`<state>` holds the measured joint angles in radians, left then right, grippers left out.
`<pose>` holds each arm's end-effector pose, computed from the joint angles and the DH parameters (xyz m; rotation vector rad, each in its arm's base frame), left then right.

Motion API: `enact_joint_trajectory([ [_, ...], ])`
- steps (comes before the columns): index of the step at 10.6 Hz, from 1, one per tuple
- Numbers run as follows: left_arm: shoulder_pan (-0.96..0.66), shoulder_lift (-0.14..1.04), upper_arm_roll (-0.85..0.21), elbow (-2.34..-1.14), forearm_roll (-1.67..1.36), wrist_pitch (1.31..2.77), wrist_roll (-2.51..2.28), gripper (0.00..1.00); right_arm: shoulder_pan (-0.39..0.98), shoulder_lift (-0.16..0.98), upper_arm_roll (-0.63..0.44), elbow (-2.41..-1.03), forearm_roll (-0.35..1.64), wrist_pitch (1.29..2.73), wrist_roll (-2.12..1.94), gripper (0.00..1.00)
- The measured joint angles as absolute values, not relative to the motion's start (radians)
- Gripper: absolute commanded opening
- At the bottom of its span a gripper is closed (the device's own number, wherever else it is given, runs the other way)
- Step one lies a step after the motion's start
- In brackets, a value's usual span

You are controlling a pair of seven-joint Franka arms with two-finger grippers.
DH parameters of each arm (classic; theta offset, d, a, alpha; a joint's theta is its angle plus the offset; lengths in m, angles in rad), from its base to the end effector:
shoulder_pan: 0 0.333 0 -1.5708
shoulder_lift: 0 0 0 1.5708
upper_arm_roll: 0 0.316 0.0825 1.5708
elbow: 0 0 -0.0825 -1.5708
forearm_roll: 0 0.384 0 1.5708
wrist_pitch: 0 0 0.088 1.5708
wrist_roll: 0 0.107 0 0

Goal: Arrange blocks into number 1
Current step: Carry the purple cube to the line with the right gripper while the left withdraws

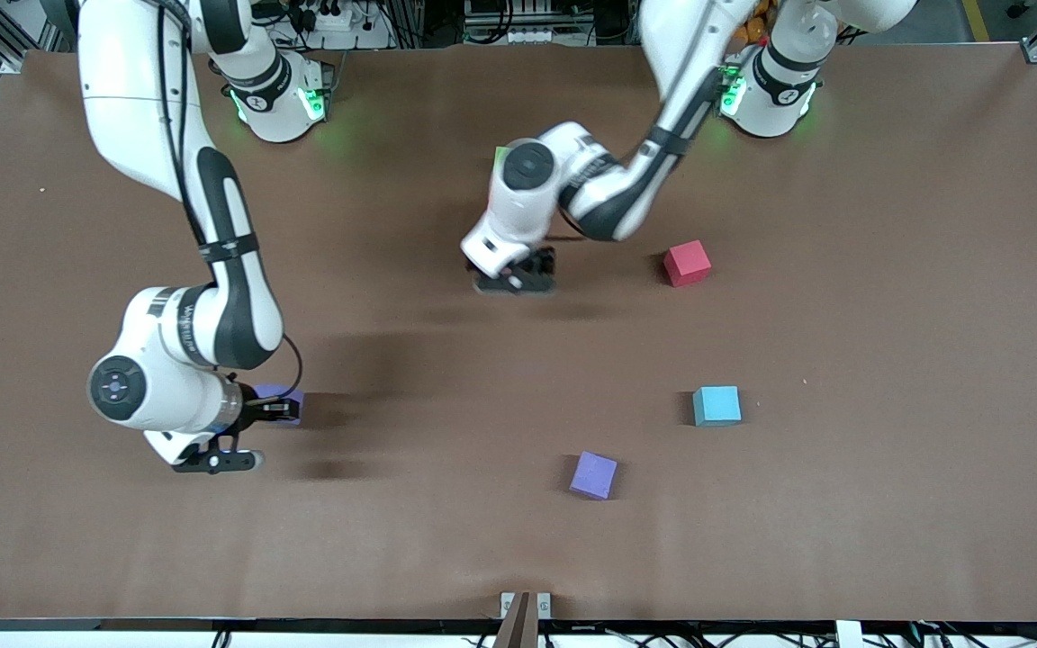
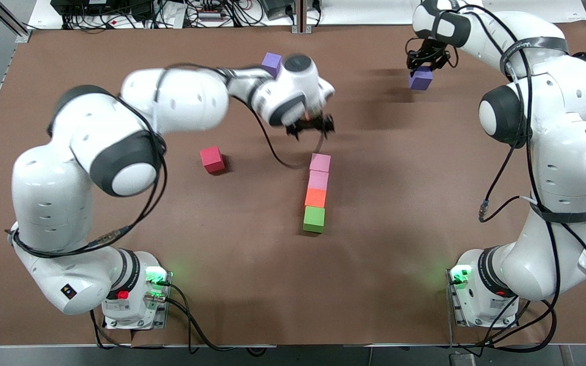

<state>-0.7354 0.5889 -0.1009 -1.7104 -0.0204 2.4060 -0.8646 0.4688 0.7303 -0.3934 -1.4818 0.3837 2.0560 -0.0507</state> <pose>0.4643 -0.5032 0.2606 3.0120 0.0944 0.0299 0.6951 0.1196 0.2584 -3.0727 -0.0131 0.1420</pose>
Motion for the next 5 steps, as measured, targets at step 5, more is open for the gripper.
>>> enact_joint_trajectory([
  [5, -0.481, 0.491, -0.089, -1.610, 0.171, 2.127, -0.816, 1.00, 0.681, 0.725, -0.390, -1.481, 0.384, 2.051, 0.255, 0.00],
])
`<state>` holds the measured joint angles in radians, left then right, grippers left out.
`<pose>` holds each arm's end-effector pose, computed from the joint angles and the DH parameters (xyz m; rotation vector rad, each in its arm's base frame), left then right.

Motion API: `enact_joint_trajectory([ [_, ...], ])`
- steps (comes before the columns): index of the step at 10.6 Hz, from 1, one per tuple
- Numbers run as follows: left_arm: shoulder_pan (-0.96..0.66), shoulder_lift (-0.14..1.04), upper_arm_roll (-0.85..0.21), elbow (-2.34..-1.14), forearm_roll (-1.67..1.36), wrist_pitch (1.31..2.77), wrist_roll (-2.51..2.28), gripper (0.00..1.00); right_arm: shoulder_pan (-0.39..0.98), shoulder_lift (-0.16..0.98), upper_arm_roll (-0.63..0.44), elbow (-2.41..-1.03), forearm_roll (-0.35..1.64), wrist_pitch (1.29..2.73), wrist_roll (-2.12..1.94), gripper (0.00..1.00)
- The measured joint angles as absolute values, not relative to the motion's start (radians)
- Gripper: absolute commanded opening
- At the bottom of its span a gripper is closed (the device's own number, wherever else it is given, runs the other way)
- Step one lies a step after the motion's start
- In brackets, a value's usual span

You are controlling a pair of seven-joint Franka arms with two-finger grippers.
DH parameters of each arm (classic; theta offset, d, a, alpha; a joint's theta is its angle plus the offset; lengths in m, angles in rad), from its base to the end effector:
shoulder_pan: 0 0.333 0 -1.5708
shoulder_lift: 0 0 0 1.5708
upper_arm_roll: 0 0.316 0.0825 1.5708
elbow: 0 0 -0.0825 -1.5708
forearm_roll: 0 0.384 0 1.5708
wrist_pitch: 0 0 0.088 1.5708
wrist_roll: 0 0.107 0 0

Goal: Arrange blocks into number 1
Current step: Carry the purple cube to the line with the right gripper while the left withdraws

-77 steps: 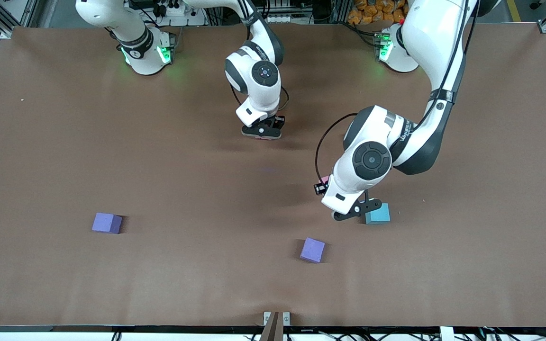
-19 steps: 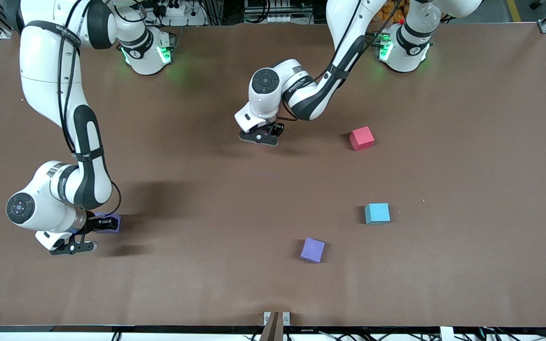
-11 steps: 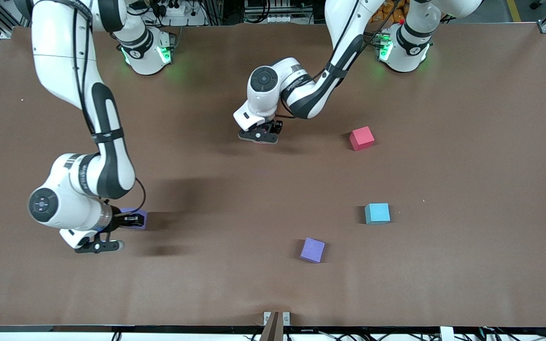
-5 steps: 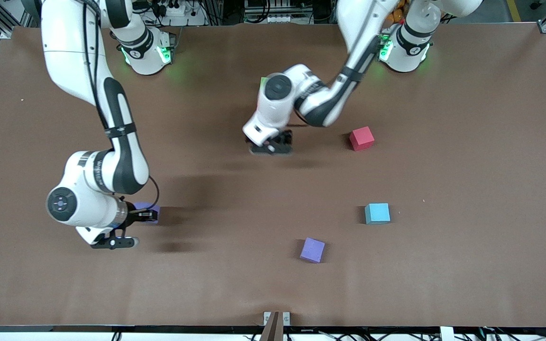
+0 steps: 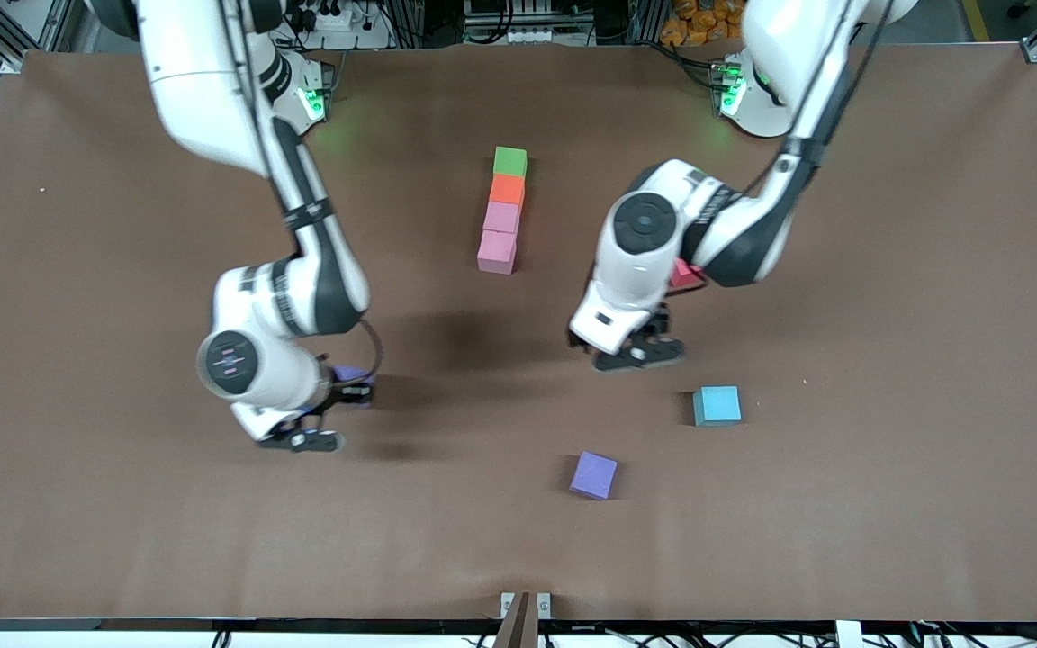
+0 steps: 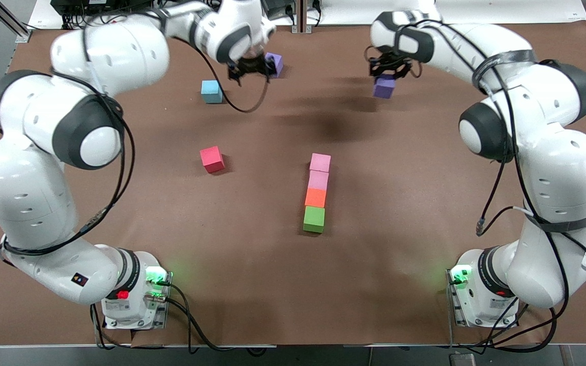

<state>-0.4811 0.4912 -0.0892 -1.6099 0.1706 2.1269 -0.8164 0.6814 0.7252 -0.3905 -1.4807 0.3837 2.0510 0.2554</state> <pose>0.5854 -0.3573 0.3463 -3.0657 -0.2598 -0.1365 0.6535 0.2655 0.2615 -3.0907 0.1268 0.1664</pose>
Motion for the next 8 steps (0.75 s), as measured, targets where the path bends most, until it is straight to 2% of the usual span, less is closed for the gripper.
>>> enact_joint_trajectory([
  [3, -0.325, 0.454, -0.087, -1.534, 0.182, 2.013, -0.659, 1.00, 0.826, 0.715, -0.396, -1.496, 0.383, 2.043, 0.413, 0.00],
  [5, -0.223, 0.427, -0.090, -1.500, 0.162, 1.918, -0.537, 1.00, 0.941, 0.700, -0.439, -1.546, 0.383, 2.045, 0.448, 0.00],
  [8, -0.107, 0.356, -0.094, -1.526, 0.101, 1.658, -0.362, 1.00, 1.084, 0.678, -0.479, -1.661, 0.383, 2.135, 0.502, 0.00],
])
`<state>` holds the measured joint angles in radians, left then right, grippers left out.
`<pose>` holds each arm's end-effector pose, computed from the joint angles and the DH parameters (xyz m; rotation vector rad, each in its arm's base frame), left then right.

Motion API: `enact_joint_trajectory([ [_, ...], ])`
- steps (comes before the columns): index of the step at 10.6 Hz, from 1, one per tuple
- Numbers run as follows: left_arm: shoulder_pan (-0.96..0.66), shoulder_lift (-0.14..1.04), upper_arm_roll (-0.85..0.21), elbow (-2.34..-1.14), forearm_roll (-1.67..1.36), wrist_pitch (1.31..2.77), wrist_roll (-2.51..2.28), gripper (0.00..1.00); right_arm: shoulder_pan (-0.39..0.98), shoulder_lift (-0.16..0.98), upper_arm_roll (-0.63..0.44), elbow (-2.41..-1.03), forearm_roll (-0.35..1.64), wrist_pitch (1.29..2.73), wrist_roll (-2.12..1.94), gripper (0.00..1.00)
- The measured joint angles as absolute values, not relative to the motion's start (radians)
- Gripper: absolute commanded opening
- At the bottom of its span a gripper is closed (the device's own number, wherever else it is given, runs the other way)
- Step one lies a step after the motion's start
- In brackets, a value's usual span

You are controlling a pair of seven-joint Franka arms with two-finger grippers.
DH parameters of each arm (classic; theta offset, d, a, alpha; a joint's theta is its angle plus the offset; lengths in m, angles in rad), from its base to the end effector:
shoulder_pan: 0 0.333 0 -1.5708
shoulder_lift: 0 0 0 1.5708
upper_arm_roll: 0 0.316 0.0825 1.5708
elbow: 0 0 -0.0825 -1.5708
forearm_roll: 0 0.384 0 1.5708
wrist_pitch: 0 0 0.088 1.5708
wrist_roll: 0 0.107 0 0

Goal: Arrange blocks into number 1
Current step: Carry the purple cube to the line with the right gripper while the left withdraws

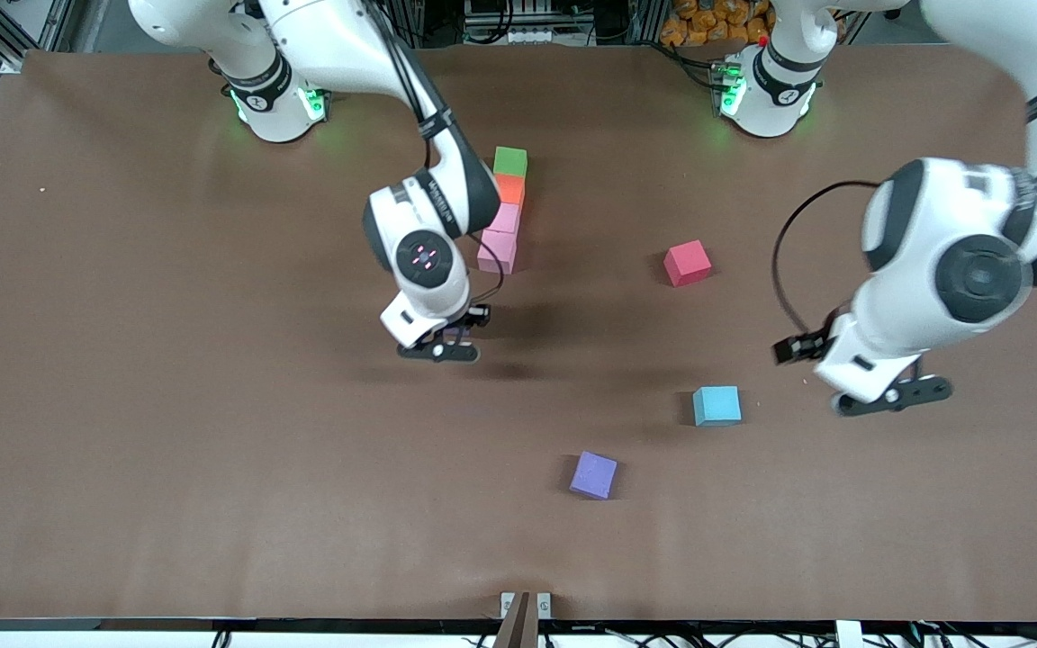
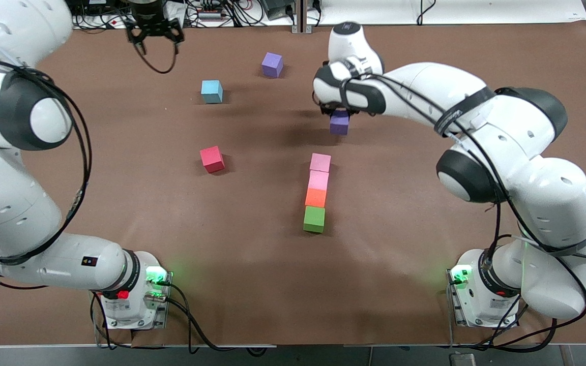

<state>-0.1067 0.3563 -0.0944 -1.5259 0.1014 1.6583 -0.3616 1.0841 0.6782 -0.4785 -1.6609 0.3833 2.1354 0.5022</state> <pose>0.6309 -0.1110 0.4384 -2.9946 -0.2138 0.2939 0.5195 0.4220 0.2370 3.0892 -0.0747 -0.1537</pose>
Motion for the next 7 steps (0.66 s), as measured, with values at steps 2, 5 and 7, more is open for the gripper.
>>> enact_joint_trajectory([
  [2, -0.096, 0.283, -0.096, -1.648, 0.090, 1.638, -0.339, 1.00, 1.120, 0.677, -0.480, -1.686, 0.383, 2.164, 0.522, 0.00],
  [5, -0.082, 0.155, -0.098, -1.807, 0.089, 1.668, -0.338, 1.00, 1.155, 0.674, -0.481, -1.692, 0.384, 2.184, 0.556, 0.00],
  [7, -0.061, 0.087, -0.096, -1.811, 0.089, 1.724, -0.308, 1.00, 1.181, 0.674, -0.480, -1.724, 0.384, 2.234, 0.573, 0.00],
])
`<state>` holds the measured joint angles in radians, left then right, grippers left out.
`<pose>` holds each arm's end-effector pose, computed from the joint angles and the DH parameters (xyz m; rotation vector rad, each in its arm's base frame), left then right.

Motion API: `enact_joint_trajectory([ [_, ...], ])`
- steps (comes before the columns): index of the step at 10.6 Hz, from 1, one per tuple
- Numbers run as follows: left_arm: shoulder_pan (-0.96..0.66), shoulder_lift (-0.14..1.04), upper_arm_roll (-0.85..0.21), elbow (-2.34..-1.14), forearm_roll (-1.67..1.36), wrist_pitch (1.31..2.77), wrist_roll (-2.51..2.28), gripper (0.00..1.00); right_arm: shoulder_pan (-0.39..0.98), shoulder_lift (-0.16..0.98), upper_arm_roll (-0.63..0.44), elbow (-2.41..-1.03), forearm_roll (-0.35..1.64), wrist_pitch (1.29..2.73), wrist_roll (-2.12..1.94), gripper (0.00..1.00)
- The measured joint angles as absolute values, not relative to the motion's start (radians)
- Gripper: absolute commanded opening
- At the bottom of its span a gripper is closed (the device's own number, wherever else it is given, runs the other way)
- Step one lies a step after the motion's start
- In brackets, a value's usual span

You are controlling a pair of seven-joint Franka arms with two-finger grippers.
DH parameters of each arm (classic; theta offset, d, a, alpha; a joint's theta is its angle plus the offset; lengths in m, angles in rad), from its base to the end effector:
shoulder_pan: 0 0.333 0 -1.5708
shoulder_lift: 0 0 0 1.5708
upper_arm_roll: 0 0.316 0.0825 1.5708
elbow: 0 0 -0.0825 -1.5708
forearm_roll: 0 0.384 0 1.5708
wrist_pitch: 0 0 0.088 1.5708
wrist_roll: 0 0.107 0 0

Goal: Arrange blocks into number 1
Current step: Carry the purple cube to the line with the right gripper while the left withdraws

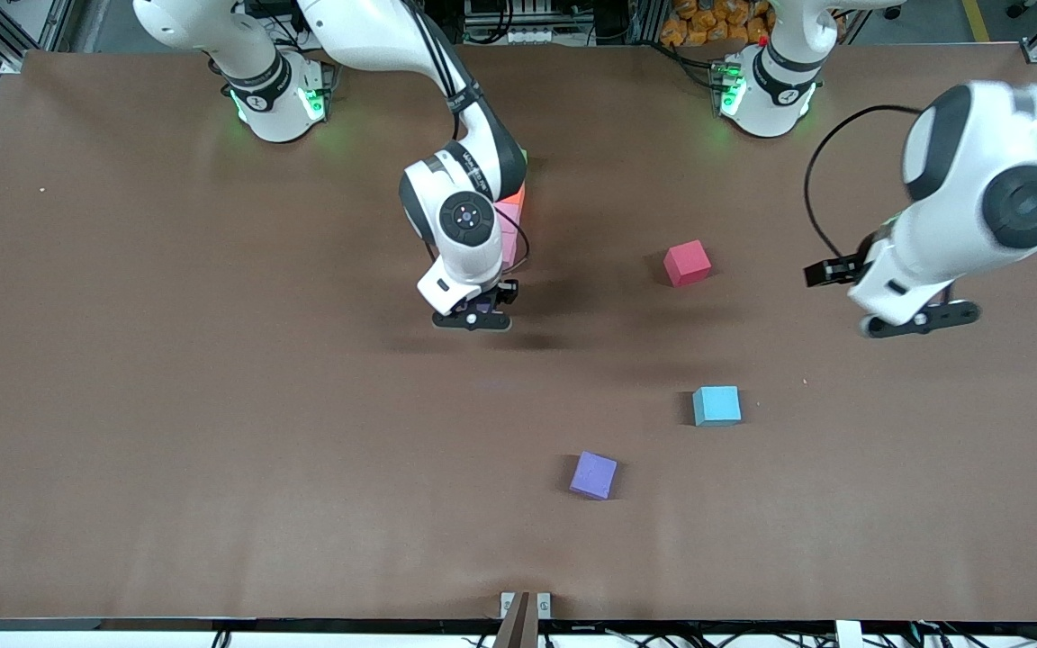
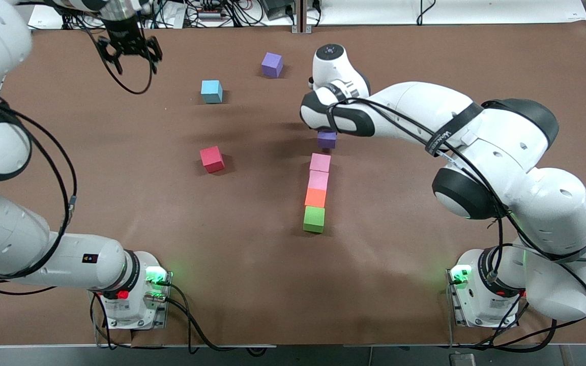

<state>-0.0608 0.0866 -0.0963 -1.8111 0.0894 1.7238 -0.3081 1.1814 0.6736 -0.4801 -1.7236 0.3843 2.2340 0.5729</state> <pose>0.5624 -0.0793 0.4754 -3.0104 -0.1949 0.2277 0.4782 0.4569 0.2229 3.0979 -0.0651 -0.0789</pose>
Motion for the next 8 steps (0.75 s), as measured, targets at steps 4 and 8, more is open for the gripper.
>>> enact_joint_trajectory([
  [4, -0.055, -0.019, -0.097, -1.767, 0.088, 1.759, -0.195, 1.00, 1.197, 0.673, -0.478, -1.752, 0.387, 2.265, 0.588, 0.00],
  [8, -0.054, -0.022, -0.096, -1.655, 0.033, 1.660, -0.070, 1.00, 1.218, 0.673, -0.476, -1.752, 0.413, 2.266, 0.596, 0.00],
])
